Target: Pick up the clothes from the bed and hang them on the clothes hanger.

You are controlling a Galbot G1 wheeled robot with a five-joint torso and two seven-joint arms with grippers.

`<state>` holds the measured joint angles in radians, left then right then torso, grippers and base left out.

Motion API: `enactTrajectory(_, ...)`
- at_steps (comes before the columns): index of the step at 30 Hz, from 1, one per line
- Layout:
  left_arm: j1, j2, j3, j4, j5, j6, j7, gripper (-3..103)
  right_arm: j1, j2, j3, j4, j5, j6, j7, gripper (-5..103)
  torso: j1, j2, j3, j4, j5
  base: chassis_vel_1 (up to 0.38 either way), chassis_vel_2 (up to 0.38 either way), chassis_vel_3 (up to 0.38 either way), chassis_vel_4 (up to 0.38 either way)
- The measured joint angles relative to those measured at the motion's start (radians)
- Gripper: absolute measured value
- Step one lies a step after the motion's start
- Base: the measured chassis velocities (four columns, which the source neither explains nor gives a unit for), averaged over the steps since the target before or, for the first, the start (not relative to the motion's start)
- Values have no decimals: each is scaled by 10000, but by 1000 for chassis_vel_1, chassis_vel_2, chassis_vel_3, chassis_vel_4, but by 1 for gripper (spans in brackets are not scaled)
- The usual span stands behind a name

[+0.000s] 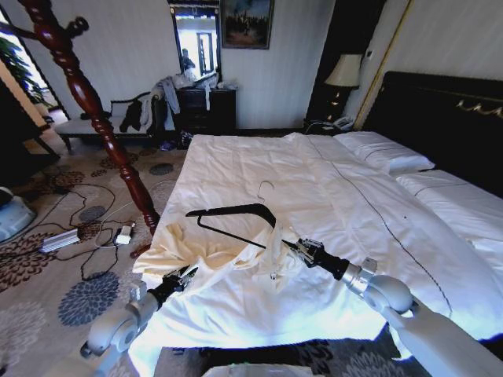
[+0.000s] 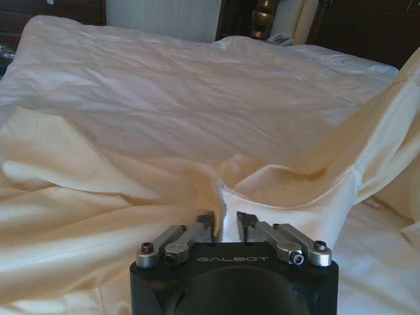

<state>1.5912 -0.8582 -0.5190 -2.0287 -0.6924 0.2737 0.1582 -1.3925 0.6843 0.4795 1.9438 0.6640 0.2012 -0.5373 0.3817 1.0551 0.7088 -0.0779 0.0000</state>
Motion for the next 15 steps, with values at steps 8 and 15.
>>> enactTrajectory(8,285,131,-179,-100,202,-19,-9,24,-7,-6,24,-6,0,0,2,19,0,0,0,-1,-1,0,0,0,0)
enactTrajectory(15,752,269,-486,-446,266,-29,-44,51,69,16,10,-58,5,9,2,19,0,0,0,2,-1,0,0,0,0)
